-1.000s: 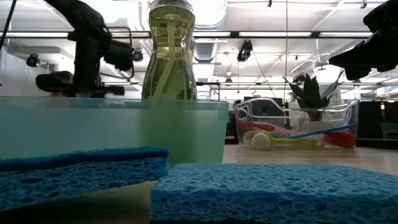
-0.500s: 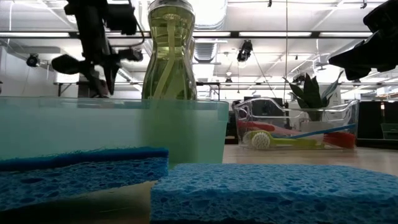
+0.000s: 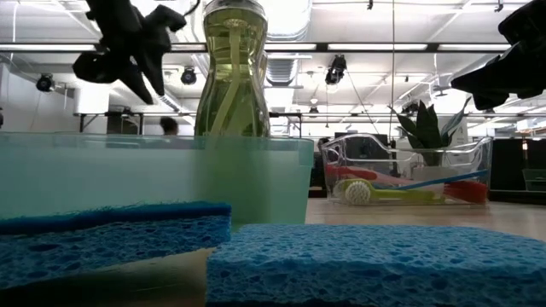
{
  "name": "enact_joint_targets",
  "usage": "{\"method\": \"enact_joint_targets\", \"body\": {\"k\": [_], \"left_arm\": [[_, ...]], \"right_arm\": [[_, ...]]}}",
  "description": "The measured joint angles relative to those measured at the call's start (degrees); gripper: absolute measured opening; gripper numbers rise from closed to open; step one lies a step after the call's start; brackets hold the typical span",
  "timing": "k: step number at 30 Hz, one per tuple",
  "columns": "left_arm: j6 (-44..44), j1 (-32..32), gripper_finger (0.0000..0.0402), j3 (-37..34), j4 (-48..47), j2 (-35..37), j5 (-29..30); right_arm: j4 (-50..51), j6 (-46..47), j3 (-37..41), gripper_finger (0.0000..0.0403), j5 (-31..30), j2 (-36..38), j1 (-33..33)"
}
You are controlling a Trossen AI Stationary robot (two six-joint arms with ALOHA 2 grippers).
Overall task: Pick & Place Kitchen Sink Supplies
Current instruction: Put the blue sponge into the left transparent bin
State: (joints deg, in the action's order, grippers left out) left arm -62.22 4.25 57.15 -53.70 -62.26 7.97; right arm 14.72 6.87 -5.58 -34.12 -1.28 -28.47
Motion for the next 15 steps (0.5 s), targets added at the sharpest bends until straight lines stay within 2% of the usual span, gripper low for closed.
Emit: {"method": "enact_joint_targets", "body": {"k": [8, 15], "left_arm": [[7.17, -10.45, 0.0108, 0.07, 2.11, 0.76, 1.08], [8.37, -21.31, 0.0108, 0.08, 3.60, 0.83, 0.48]], "right_arm": [[0.00, 0.00, 0.00, 0.0008, 0.01, 0.00, 0.00], [-0.02, 0.00, 0.00, 0.0008, 0.00, 0.00, 0.00]]}}
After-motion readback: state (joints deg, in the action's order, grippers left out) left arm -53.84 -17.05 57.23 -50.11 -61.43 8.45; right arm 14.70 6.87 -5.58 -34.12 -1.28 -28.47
